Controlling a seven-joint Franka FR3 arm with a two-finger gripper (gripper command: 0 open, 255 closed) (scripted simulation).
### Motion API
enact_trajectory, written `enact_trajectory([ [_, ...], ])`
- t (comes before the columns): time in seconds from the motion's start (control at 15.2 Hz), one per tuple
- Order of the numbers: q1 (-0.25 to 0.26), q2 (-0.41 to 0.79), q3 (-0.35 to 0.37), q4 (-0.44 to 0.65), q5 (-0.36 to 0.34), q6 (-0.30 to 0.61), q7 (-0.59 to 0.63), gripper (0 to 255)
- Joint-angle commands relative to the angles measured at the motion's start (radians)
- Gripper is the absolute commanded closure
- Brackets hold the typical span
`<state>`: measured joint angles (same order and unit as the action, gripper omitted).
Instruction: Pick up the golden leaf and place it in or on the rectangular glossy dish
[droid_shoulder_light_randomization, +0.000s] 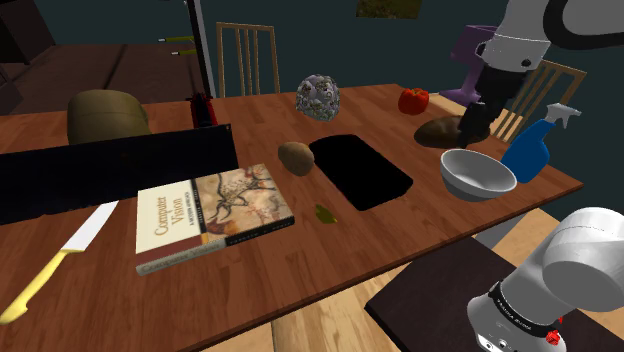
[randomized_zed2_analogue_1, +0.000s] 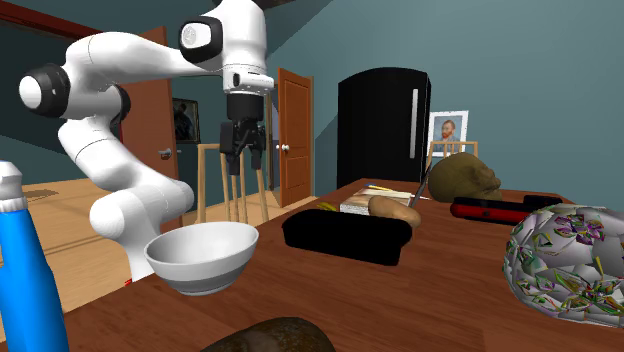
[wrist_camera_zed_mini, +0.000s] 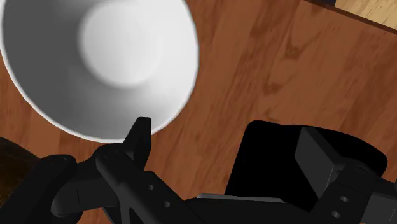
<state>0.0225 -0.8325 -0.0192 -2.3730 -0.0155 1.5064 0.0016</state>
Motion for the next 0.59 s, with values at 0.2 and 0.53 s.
enact_trajectory([
  [0.2,0.016,0.028,0.065,-0.021,0.048,0.055,0.081,0],
  [0.53,0.04,0.104,0.174,-0.029,0.119,0.153,0.213,0],
])
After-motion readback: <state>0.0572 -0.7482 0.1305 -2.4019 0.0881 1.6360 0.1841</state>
